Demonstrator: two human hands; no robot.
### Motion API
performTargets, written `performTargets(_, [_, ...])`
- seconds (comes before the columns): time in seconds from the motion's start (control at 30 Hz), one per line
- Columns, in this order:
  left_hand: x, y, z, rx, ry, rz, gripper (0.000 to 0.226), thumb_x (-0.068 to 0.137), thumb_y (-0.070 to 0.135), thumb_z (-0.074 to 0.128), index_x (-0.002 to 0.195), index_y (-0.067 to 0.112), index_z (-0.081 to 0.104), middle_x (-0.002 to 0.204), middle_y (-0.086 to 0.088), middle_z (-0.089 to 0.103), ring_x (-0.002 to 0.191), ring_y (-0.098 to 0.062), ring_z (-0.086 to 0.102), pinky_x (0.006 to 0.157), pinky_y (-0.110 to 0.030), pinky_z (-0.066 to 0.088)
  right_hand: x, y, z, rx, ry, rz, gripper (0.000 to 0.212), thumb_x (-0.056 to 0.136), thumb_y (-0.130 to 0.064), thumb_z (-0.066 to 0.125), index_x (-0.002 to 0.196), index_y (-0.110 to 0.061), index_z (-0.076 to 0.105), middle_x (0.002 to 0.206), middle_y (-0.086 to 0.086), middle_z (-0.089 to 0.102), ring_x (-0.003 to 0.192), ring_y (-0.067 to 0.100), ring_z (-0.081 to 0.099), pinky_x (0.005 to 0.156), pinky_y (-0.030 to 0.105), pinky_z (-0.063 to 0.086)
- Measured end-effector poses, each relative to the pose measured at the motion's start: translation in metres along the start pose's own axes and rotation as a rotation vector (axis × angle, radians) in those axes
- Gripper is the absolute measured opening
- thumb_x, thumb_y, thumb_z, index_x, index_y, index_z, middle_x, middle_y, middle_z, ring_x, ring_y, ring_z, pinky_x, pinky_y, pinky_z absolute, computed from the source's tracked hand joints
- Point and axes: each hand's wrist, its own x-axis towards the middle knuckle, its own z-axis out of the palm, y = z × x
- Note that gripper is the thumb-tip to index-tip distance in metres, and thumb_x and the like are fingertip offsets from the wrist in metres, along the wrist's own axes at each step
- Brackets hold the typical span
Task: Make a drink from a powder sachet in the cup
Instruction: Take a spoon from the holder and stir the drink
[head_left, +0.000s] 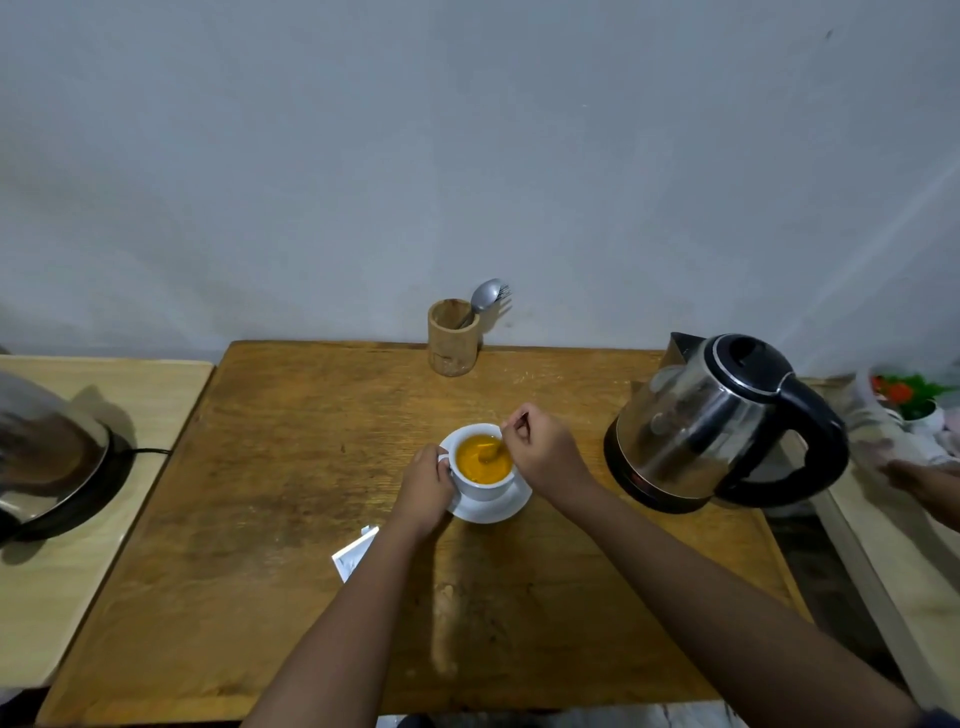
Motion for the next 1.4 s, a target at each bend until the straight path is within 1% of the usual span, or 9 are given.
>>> performTargets(0.17, [0.002,-0.002,0.000,-0.001,-0.016,-0.007,0.023,0.096,0.017,0.037,0.107,0.006,0.054,0.111,-0.015,0.057,0.092,-0.020,0.049,0.077,-0.029,0.036,-0.003,0.004,0.010,-0.013,0.016,-0.046,0.016,0.089,-0.005,0.054,0.075,0.005,0.055,0.063,0.008,0.047,0.059,0.016,0.041,0.053,0.020,0.031])
performTargets(0.3, [0.001,-0.001,-0.001,0.001,-0.016,-0.008,0.023,0.096,0.016,0.037,0.107,0.005,0.054,0.109,-0.015,0.057,0.091,-0.020,0.049,0.076,-0.028,0.035,-0.002,0.002,0.009,0.022,-0.037,-0.024,0.015,0.091,-0.005,0.049,0.081,0.004,0.054,0.069,0.011,0.049,0.062,0.014,0.042,0.055,0.020,0.032])
performTargets(0.4, [0.002,-0.001,0.000,0.003,-0.019,-0.005,0.023,0.095,0.015,0.037,0.107,0.005,0.054,0.109,-0.016,0.057,0.091,-0.020,0.048,0.076,-0.028,0.035,0.000,0.001,0.006,0.048,-0.164,-0.005,0.015,0.093,-0.005,0.045,0.088,0.005,0.055,0.085,0.025,0.058,0.075,0.031,0.054,0.065,0.036,0.045])
performTargets(0.47, [0.002,-0.001,-0.001,0.002,-0.023,0.000,0.023,0.095,0.015,0.037,0.106,0.004,0.054,0.108,-0.016,0.057,0.090,-0.020,0.048,0.076,-0.028,0.034,0.002,-0.002,0.001,0.069,-0.257,0.013,0.012,0.093,-0.006,0.044,0.090,-0.001,0.055,0.088,0.022,0.059,0.084,0.035,0.057,0.075,0.042,0.049])
performTargets(0.6, [0.002,0.000,-0.004,0.014,-0.055,-0.004,0.022,0.096,0.016,0.036,0.104,0.006,0.054,0.103,-0.013,0.056,0.087,-0.020,0.048,0.073,-0.029,0.034,0.004,-0.010,-0.014,0.045,-0.440,-0.017,0.015,0.091,-0.003,0.045,0.094,-0.001,0.060,0.088,0.007,0.058,0.082,0.019,0.055,0.072,0.027,0.046])
performTargets(0.7, [0.003,0.002,-0.006,0.023,-0.074,-0.011,0.021,0.096,0.017,0.036,0.102,0.009,0.054,0.097,-0.008,0.054,0.084,-0.019,0.048,0.069,-0.029,0.034,0.006,-0.013,-0.023,-0.084,-0.522,-0.068,0.016,0.092,-0.009,0.047,0.096,-0.006,0.062,0.094,0.011,0.065,0.087,0.023,0.059,0.075,0.032,0.049])
performTargets(0.77, [0.003,0.003,-0.006,0.022,-0.079,-0.015,0.019,0.096,0.017,0.036,0.101,0.010,0.053,0.095,-0.007,0.053,0.083,-0.019,0.048,0.066,-0.029,0.034,0.009,-0.014,-0.027,-0.147,-0.538,-0.077,0.016,0.092,-0.011,0.047,0.095,-0.008,0.062,0.097,0.012,0.067,0.090,0.025,0.060,0.077,0.038,0.050])
performTargets(1.17, [0.003,0.001,-0.009,0.012,-0.094,-0.014,0.020,0.096,0.018,0.037,0.101,0.009,0.054,0.096,-0.007,0.053,0.086,-0.019,0.047,0.071,-0.030,0.035,0.028,-0.018,-0.015,-0.208,-0.466,-0.066,0.015,0.095,-0.014,0.047,0.096,-0.011,0.062,0.098,0.012,0.065,0.091,0.026,0.059,0.080,0.044,0.050])
performTargets(1.4, [0.003,0.002,-0.012,-0.007,-0.114,0.006,0.014,0.095,0.016,0.037,0.090,0.013,0.050,0.091,-0.007,0.051,0.080,-0.019,0.044,0.063,-0.029,0.033,0.021,-0.021,-0.008,-0.089,-0.443,-0.054,0.015,0.094,-0.012,0.050,0.094,-0.007,0.064,0.089,0.008,0.064,0.085,0.023,0.059,0.073,0.033,0.046])
